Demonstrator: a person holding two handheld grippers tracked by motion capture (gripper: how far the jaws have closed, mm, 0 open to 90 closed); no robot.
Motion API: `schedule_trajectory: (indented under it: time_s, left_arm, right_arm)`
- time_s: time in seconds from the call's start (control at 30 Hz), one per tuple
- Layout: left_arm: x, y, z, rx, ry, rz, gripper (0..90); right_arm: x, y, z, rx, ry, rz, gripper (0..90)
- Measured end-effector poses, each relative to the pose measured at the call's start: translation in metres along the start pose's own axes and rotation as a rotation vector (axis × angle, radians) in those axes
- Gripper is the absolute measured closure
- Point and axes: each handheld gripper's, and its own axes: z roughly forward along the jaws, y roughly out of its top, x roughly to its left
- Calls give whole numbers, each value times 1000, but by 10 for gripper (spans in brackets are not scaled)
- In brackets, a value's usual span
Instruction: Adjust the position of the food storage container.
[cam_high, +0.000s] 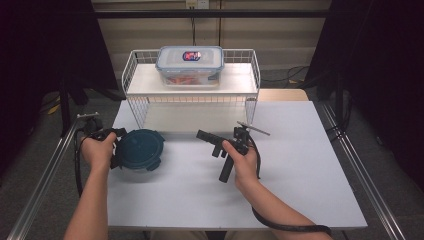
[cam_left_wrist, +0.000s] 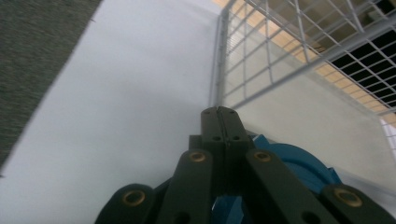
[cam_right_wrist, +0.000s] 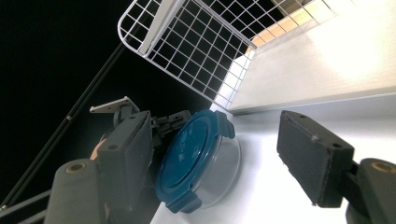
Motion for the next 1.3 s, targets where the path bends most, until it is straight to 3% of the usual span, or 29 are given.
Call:
schedule_trajectory:
  time_s: [0.03,0.1,0.2,0.4,0.47,0.53,0.6,0.67,0.7,0.73,0.93,0.97,1.13,1.17,1.2,1.3]
  left_arm:
    - [-2,-2,0,-7,0,-10,900]
    - [-2,-5,-1,-13,0,9,900]
    - [-3,-8,-3,11,-32,0,900]
    - [-2,-11,-7,-13,-30,14,900]
    - [2,-10,-10,3,-8,21,900]
    - [5,-11,-12,0,-11,10,900]
    - [11,-11,-14,12,18,16,900]
    - [17,-14,-14,17,-4,-10,900]
    - [19,-15,-14,49,12,-14,900]
    - [20,-16,-14,54,-3,-27,900]
    - [17,-22,-13,77,4,-23,900]
    - [16,-24,-12,74,-1,-37,900]
    - [8,-33,-12,90,-44,-48,900]
    - [6,-35,-12,91,-48,-25,900]
    - [1,-37,-12,90,-64,-37,900]
    - [-7,-43,-10,79,-80,-16,900]
  right_arm:
    - [0,0,-1,1,1,4,271]
    - [-1,-1,-2,-1,0,0,271]
    - [-2,-2,-3,0,-2,1,273]
    - [-3,-3,-3,4,-4,1,273]
    - [-2,-4,-3,10,-1,1,273]
    - [-1,-3,-3,8,1,-4,273]
    - [-1,-3,-4,8,1,-8,273]
    - [-2,-2,-4,8,-4,-9,273]
    - [-2,-2,-4,8,-3,-8,273]
    - [-2,-2,-5,9,-3,-10,273]
    - [-3,-4,-4,13,-2,-11,273]
    - [-3,-4,-4,16,-2,-12,273]
    - [-3,-6,-1,24,2,-13,273]
    - [-3,-7,0,29,2,-14,273]
    - [-3,-7,0,30,0,-16,273]
    - [-4,-9,0,37,-2,-11,273]
